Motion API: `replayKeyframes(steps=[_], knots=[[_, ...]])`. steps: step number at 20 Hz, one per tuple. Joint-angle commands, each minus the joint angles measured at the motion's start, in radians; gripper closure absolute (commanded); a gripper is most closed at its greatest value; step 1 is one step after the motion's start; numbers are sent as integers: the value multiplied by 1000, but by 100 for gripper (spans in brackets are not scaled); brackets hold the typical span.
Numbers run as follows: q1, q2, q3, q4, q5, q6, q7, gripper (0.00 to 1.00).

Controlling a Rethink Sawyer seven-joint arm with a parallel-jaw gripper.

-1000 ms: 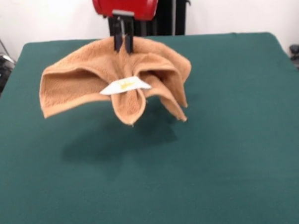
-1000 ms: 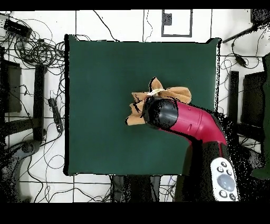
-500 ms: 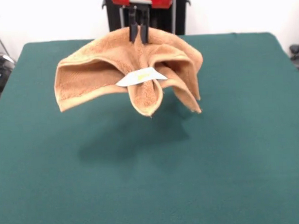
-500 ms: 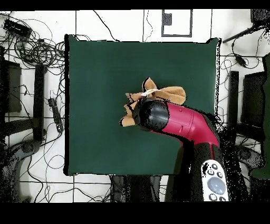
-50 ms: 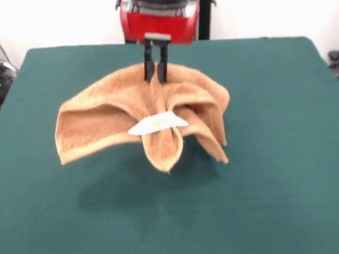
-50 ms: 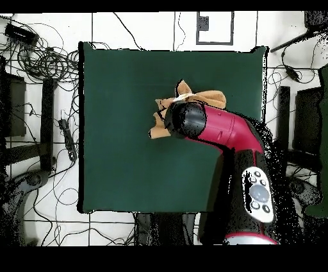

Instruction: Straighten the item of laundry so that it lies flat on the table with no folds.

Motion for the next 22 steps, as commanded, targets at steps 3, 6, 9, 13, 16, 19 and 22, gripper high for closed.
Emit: replayKeyframes(steps=[3,6,9,13,16,19,22], knots=[[14,231,84,-205,50,6,162,100],[10,274,88,-244,49,-26,158,100],[3,310,94,-253,39,-90,154,100],[-12,369,103,-233,12,-210,151,100],[-32,395,115,-183,-2,-311,161,100],[-42,395,114,-127,-13,-379,173,100],[-46,371,104,-50,-24,-430,189,100]])
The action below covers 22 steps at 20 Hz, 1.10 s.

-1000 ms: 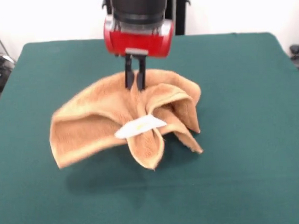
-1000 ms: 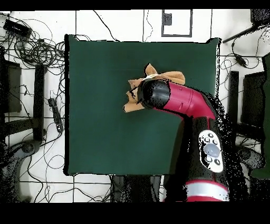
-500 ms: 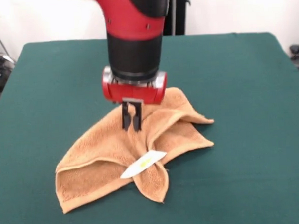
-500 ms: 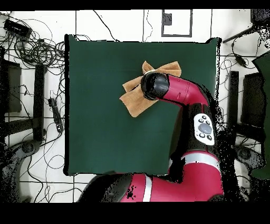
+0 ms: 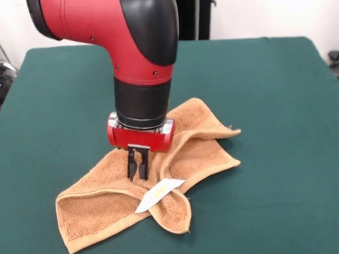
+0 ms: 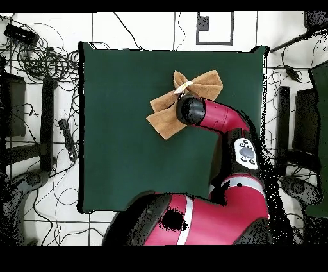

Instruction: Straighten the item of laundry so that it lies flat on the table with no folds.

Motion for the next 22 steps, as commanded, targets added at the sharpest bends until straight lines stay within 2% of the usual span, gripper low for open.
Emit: replayKeyframes(steps=[1,15,18,22], knots=[[-12,30,101,176,-33,-192,191,100],[-85,-206,106,486,-70,-185,138,100],[-86,-226,98,513,-76,-189,141,100],[-92,-211,103,495,-85,-182,131,100]])
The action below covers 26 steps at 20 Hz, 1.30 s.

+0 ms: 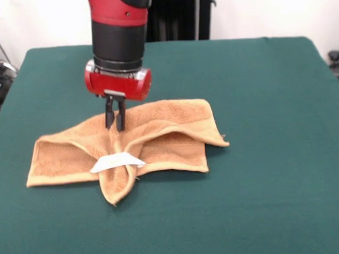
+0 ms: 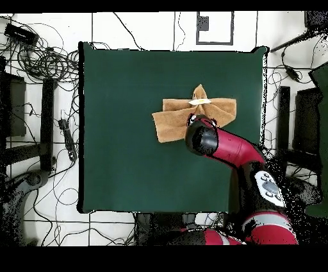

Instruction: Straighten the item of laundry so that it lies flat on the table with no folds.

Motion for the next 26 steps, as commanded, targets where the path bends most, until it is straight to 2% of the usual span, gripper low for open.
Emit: replayKeyframes(steps=[1,21,26], knots=[[10,-4,84,136,-38,0,130,100],[37,4,64,109,-28,17,135,100],[10,1,93,120,-39,-2,123,100]])
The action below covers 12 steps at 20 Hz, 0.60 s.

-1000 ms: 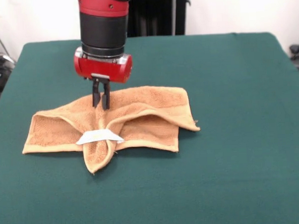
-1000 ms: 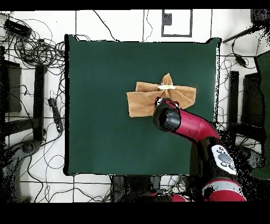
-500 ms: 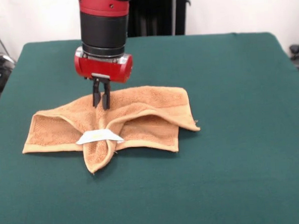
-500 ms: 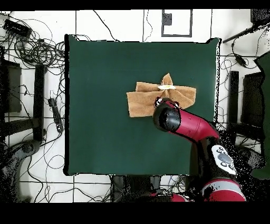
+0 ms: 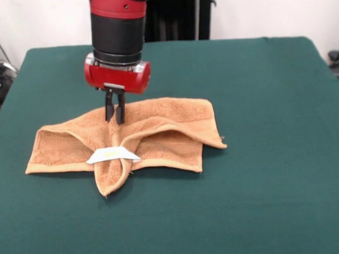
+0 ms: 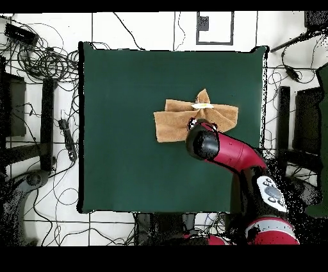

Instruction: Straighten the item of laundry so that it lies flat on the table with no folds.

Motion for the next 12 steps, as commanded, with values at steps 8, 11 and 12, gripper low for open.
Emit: replayKeyframes(steps=[8,11,12], knots=[[47,17,63,62,-12,97,115,100],[53,18,57,53,-8,111,115,100],[55,18,56,51,-7,112,116,100]])
